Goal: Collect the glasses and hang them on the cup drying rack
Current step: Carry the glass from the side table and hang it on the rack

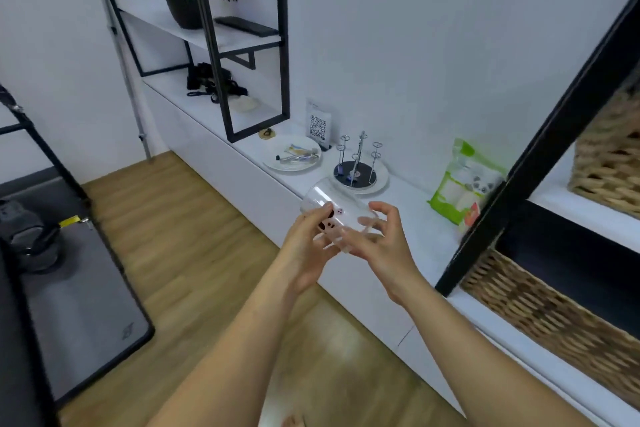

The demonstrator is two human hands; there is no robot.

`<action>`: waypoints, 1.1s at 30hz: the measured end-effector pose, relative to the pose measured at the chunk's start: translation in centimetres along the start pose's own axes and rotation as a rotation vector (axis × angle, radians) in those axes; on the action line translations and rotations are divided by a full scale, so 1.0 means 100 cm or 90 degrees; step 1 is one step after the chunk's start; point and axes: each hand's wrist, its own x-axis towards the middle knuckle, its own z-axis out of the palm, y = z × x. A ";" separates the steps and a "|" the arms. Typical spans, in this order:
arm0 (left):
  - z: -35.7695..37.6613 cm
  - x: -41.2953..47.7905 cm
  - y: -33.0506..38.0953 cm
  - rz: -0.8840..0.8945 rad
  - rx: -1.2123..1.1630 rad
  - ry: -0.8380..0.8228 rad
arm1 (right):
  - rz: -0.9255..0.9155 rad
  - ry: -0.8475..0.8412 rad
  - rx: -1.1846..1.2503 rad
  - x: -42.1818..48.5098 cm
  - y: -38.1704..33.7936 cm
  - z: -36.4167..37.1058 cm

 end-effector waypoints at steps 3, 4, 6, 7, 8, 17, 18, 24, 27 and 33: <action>-0.002 0.070 0.017 -0.058 -0.068 0.021 | -0.008 0.020 -0.067 0.069 -0.008 0.005; -0.001 0.094 0.024 -0.071 -0.078 0.025 | -0.017 0.034 -0.082 0.093 -0.012 0.006; 0.003 0.136 0.037 -0.098 -0.091 0.026 | -0.032 0.065 -0.106 0.139 -0.017 0.004; 0.005 0.155 0.041 -0.114 -0.093 0.026 | -0.038 0.078 -0.119 0.160 -0.017 0.003; 0.006 0.174 0.043 -0.133 -0.088 0.032 | -0.042 0.089 -0.134 0.178 -0.017 0.002; 0.000 0.324 0.061 -0.159 -0.006 0.134 | -0.083 0.090 -0.257 0.346 0.003 -0.012; 0.000 0.336 0.062 -0.163 0.013 0.149 | -0.080 0.080 -0.274 0.360 0.005 -0.014; 0.000 0.407 0.071 -0.164 0.251 0.185 | -0.081 0.058 -0.372 0.430 0.009 -0.030; 0.007 0.440 0.070 -0.113 0.389 0.147 | -0.080 0.078 -0.439 0.457 0.016 -0.039; 0.007 0.490 0.069 0.027 0.680 -0.069 | -0.029 0.113 -0.558 0.486 0.039 -0.044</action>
